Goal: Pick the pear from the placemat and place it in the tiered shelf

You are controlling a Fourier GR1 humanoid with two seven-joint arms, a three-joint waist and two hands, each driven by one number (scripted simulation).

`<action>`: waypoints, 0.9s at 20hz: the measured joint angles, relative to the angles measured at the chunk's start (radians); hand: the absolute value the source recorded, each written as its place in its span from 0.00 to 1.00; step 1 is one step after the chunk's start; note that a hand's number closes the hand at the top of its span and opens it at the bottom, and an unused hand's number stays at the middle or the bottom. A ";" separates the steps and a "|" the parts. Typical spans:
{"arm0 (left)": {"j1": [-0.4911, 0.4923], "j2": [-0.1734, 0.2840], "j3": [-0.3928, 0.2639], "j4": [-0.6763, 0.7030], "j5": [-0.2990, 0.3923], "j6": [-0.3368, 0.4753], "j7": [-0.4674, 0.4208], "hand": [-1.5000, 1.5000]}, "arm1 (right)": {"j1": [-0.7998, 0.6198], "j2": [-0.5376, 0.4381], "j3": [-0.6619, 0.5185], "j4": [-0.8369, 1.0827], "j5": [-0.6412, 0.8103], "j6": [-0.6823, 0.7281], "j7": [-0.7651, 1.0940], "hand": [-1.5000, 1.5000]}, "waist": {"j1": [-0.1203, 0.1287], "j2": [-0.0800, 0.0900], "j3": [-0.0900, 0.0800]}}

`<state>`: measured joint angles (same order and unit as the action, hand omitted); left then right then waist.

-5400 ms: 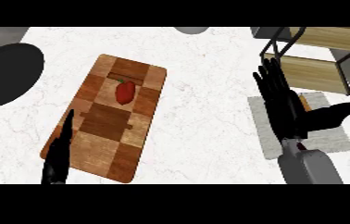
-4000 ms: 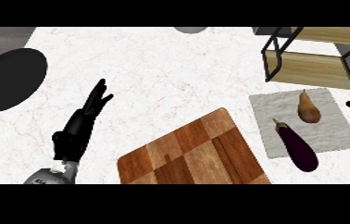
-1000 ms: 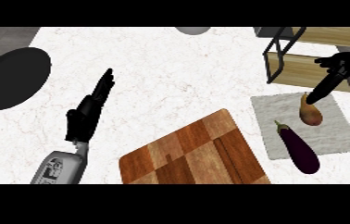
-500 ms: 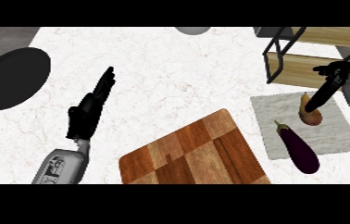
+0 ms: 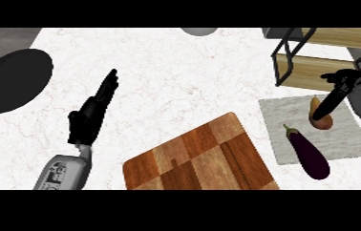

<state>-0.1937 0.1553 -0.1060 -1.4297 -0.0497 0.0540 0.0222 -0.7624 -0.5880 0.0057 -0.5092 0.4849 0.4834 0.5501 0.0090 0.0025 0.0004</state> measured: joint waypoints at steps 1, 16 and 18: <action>-0.004 -0.007 -0.002 0.003 -0.008 0.004 0.004 0.50 | -0.002 0.000 -0.003 0.018 0.008 -0.004 -0.013 0.00 | 0.001 0.000 0.000; 0.023 -0.030 0.020 -0.001 -0.042 -0.022 -0.013 0.50 | 0.057 0.024 -0.010 0.026 0.074 0.026 -0.114 1.00 | -0.001 -0.003 -0.004; 0.022 -0.026 0.032 0.005 -0.038 -0.029 -0.021 0.50 | 0.066 0.032 0.006 0.008 0.094 0.022 -0.130 1.00 | -0.002 -0.004 -0.005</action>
<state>-0.1712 0.1293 -0.0735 -1.4246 -0.0879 0.0247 0.0008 -0.6962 -0.5562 0.0114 -0.5009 0.5790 0.5059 0.4200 0.0072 -0.0011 -0.0041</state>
